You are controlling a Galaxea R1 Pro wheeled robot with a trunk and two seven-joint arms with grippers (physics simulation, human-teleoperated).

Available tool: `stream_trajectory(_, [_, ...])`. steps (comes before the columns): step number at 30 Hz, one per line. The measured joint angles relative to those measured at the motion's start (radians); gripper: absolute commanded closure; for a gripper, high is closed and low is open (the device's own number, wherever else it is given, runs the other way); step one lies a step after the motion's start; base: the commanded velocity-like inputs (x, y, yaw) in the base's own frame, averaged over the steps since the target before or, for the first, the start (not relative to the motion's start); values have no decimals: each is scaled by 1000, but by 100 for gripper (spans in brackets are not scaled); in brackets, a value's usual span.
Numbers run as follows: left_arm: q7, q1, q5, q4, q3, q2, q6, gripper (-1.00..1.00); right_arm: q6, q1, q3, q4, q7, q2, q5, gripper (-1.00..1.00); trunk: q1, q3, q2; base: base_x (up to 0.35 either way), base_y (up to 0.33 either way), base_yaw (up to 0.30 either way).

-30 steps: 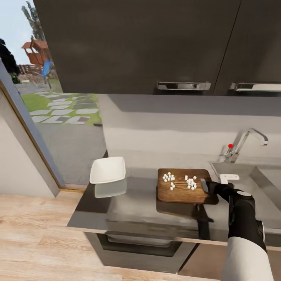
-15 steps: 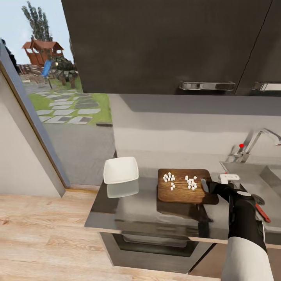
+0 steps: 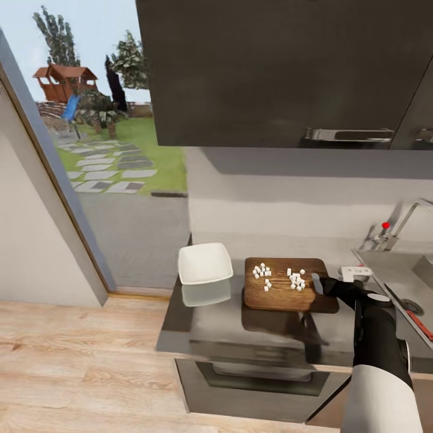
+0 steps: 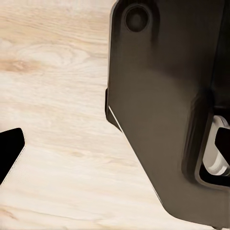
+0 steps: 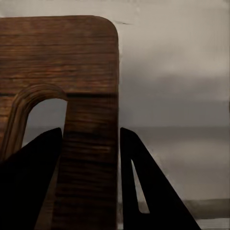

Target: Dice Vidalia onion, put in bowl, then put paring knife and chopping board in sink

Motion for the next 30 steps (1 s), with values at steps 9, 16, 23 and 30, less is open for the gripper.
stream_trajectory(9, [0,0,0,0,0,0,0,-100,0,0,0,-2,0,0,0,100,0,14,0,0,164,-63])
stream_trajectory(16, [0,0,0,0,0,0,0,-100,1,0,0,-2,-1,0,0,100,0,25,0,0,12,-64])
stream_trajectory(23, [0,0,0,0,0,0,0,-100,85,0,1,-35,0,0,0,100,0,37,0,0,0,-63])
stream_trajectory(30, [0,0,0,0,0,0,0,-100,102,0,2,-48,1,0,5,100,0,48,0,0,0,-62])
